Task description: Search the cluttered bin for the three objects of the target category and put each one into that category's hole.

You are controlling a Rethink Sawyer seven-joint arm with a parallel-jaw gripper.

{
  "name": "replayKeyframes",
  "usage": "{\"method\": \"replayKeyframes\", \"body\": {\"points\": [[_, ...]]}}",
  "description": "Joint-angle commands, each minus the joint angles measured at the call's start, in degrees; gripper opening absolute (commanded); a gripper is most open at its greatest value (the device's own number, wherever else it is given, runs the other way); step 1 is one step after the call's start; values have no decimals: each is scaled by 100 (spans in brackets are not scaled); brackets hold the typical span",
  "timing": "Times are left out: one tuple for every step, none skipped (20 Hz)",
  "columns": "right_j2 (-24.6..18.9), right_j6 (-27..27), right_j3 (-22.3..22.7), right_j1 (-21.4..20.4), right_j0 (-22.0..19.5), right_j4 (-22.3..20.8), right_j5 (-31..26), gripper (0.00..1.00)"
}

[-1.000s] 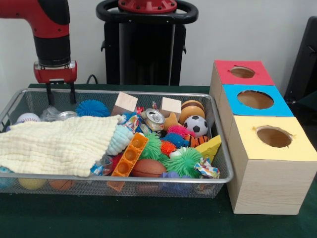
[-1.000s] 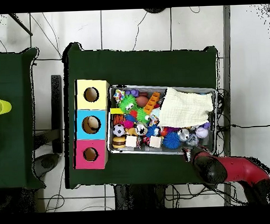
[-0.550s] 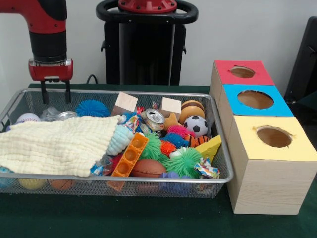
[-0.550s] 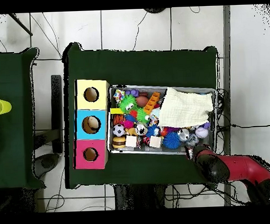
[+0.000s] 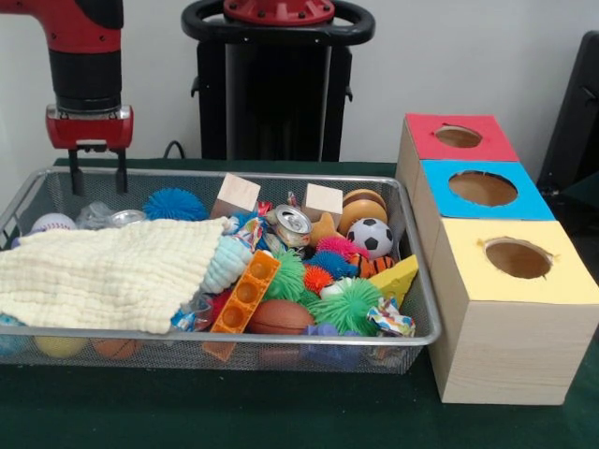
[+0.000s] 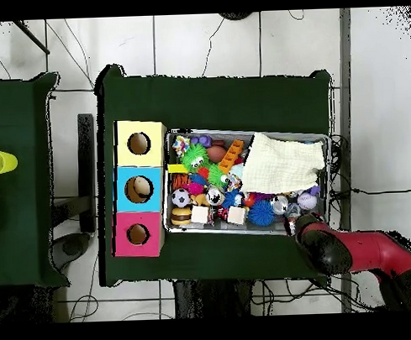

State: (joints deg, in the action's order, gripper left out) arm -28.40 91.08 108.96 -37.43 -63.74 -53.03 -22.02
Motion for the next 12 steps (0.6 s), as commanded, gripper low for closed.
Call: {"method": "replayKeyframes", "body": {"points": [[-298,-456,-378,122,126,-255,114,100],[-263,-403,-436,167,164,-298,160,100],[-225,-379,-491,236,177,-358,207,100],[-200,-361,-562,293,203,-401,237,100],[-184,-364,-598,345,197,-436,263,100],[-161,-351,-642,381,215,-466,280,100],[-153,-346,-639,384,210,-473,296,100],[-137,-335,-646,402,209,-492,326,100],[-122,-325,-652,419,209,-512,355,100],[-101,-309,-671,452,225,-532,378,100],[-95,-296,-642,432,224,-524,392,100],[-71,-263,-664,473,243,-552,434,100]]}}
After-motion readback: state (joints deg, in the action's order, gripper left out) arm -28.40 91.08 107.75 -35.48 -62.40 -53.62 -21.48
